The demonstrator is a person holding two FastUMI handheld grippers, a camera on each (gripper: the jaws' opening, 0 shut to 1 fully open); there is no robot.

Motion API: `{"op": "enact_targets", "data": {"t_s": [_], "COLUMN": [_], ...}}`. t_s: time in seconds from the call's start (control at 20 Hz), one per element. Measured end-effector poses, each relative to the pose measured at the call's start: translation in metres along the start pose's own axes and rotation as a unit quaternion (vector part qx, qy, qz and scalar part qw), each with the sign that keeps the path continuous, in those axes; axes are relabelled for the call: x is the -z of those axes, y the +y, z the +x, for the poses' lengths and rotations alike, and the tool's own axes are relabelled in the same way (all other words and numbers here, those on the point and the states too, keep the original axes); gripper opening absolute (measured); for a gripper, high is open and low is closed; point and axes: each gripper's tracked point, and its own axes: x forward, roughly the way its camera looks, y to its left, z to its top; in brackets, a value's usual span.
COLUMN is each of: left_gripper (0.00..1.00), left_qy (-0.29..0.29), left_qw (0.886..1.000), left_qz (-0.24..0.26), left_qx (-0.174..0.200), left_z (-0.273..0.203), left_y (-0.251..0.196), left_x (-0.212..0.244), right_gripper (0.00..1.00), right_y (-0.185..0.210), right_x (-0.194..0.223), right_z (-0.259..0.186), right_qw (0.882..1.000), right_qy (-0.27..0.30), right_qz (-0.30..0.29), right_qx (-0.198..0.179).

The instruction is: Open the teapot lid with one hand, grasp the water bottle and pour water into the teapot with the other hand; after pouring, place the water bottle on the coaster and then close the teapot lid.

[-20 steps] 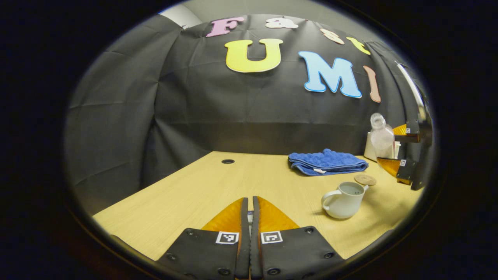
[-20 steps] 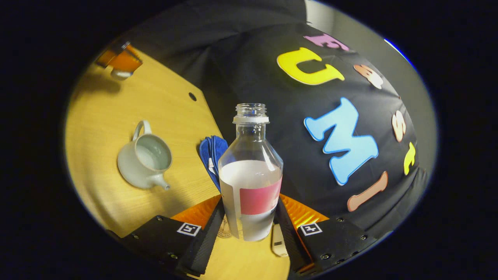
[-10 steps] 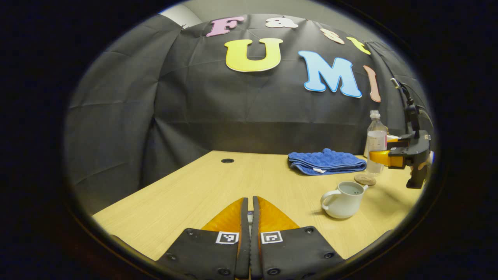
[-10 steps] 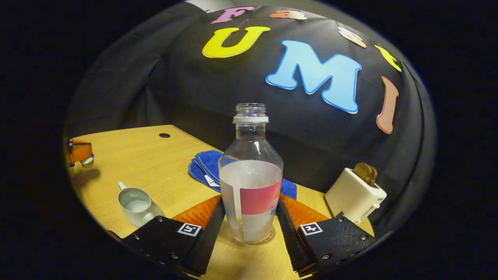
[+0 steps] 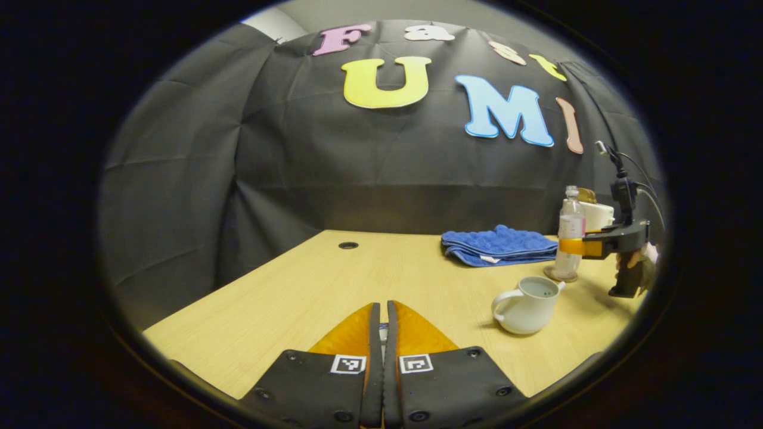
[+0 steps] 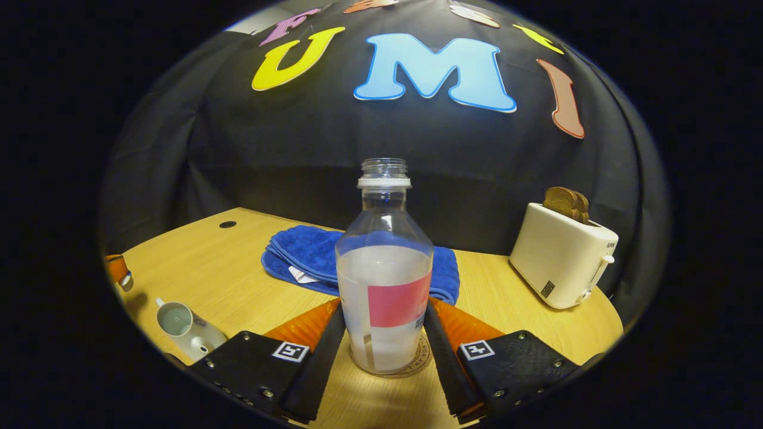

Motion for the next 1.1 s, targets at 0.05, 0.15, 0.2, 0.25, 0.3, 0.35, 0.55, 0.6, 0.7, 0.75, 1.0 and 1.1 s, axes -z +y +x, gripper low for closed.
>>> {"op": "enact_targets", "data": {"t_s": [0.05,0.15,0.2,0.25,0.3,0.35,0.55,0.6,0.7,0.75,1.0,1.1], "left_gripper": [0.07,0.07,0.07,0.07,0.07,0.07,0.07,0.07,0.07,0.07,0.07,0.07], "left_qy": [0.000,-0.001,-0.002,-0.003,-0.004,-0.005,-0.007,-0.008,-0.011,-0.012,-0.012,-0.012], "left_qw": [1.000,1.000,1.000,1.000,1.000,1.000,1.000,1.000,1.000,1.000,1.000,1.000], "left_qz": [0.000,-0.001,-0.001,-0.001,-0.002,-0.002,-0.004,-0.004,-0.004,-0.003,-0.001,-0.002], "left_qx": [0.001,0.002,0.004,0.005,0.007,0.008,0.017,0.018,0.020,0.020,0.021,0.025], "left_z": [-0.001,-0.001,-0.001,-0.001,-0.001,-0.001,0.000,-0.001,-0.002,-0.002,-0.003,-0.002], "left_y": [0.000,-0.002,-0.004,-0.005,-0.007,-0.009,-0.020,-0.023,-0.027,-0.028,-0.033,-0.038], "left_x": [0.000,-0.002,-0.002,-0.003,-0.005,-0.006,-0.011,-0.013,-0.016,-0.018,-0.022,-0.022], "right_gripper": [0.77,0.78,0.78,0.82,0.87,0.96,0.98,0.98,0.98,0.98,0.98,0.98], "right_y": [0.000,0.001,0.003,0.003,0.004,0.004,0.001,0.000,0.001,0.001,0.002,0.001], "right_x": [-0.001,0.001,0.002,0.003,0.002,0.000,-0.007,-0.006,-0.006,-0.006,-0.005,-0.006], "right_z": [0.000,-0.001,-0.002,0.002,0.003,0.005,0.000,0.000,0.001,0.001,0.001,0.000], "right_qw": [1.000,1.000,1.000,1.000,1.000,1.000,0.999,0.999,0.999,0.999,0.999,0.999], "right_qy": [-0.002,0.003,0.004,0.002,-0.001,-0.006,-0.025,-0.025,-0.024,-0.024,-0.022,-0.022], "right_qz": [0.006,0.016,0.021,0.025,0.026,0.026,0.025,0.026,0.034,0.039,0.046,0.045], "right_qx": [0.000,-0.002,-0.005,-0.005,-0.005,-0.002,-0.001,0.000,-0.003,-0.004,-0.010,-0.010]}}
